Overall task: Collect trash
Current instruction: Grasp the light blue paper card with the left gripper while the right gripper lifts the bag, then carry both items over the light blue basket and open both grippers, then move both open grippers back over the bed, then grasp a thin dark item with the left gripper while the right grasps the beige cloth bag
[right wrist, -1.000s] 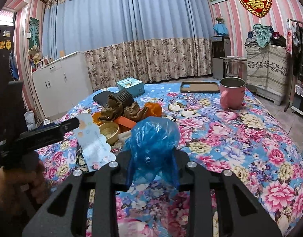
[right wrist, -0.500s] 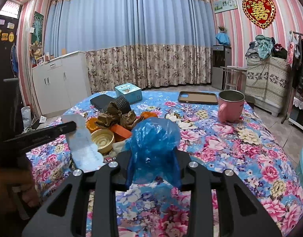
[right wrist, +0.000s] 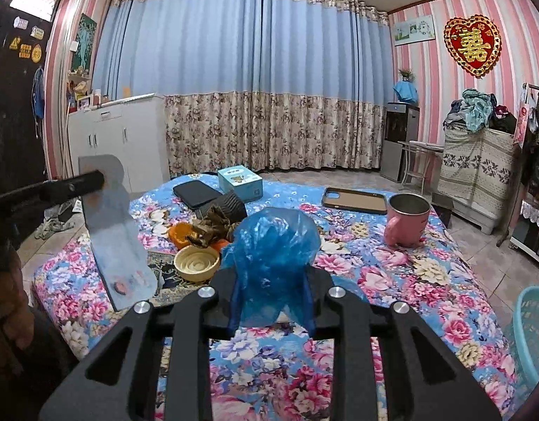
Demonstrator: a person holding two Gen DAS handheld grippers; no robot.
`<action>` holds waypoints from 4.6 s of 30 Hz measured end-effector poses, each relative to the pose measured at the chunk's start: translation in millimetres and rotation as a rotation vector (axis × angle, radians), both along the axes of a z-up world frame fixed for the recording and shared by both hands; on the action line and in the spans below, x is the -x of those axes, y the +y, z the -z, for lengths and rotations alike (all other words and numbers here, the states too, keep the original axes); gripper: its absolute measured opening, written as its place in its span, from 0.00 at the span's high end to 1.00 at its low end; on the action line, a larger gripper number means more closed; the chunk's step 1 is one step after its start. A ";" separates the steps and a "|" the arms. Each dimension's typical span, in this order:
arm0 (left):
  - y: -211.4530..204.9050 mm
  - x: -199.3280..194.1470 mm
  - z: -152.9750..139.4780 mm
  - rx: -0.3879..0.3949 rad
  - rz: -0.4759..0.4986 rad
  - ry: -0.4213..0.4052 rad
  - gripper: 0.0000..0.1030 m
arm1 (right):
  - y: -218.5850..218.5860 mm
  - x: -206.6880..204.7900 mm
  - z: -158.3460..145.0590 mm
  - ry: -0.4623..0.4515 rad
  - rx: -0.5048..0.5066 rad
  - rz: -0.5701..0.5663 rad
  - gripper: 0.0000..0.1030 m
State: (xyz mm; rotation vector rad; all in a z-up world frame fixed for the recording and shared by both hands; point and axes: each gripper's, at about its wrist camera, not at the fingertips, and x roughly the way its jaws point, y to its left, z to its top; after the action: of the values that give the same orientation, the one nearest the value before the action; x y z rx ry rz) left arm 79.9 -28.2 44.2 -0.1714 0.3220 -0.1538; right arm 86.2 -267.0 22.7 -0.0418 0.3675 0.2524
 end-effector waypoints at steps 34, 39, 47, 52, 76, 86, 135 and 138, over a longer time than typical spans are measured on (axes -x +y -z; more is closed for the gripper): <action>-276.1 8.0 -61.2 0.097 0.418 -0.110 0.93 | -263.6 79.4 -66.6 -0.103 0.047 0.489 0.74; -321.0 5.7 -42.3 0.116 0.495 -0.124 0.93 | -296.0 91.9 -67.9 -0.114 0.072 0.549 0.74; -392.0 -19.8 -7.4 0.145 0.591 -0.070 0.93 | -341.1 94.3 -42.3 -0.061 0.064 0.616 0.74; -431.7 -19.4 19.3 0.104 0.620 -0.041 0.93 | -365.1 97.9 -22.0 -0.044 0.048 0.656 0.74; -463.3 -37.3 35.4 0.047 0.693 0.060 0.60 | -398.4 95.4 9.0 -0.002 -0.025 0.686 0.40; -459.9 -39.5 35.3 0.056 0.678 0.069 0.60 | -398.5 95.3 11.1 0.006 -0.032 0.680 0.40; -18.0 -115.3 100.5 -0.056 0.091 0.491 0.58 | -20.1 -74.9 33.5 0.131 -0.064 0.062 0.25; -20.6 -111.4 96.5 -0.045 0.132 0.460 0.96 | -16.2 -77.4 39.4 0.168 -0.059 0.054 0.25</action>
State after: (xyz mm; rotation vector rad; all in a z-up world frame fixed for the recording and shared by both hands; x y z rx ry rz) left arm 191.3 -48.8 -52.2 -0.1402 0.7953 -0.2376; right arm 163.6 -283.2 -16.8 0.0474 0.5272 0.2135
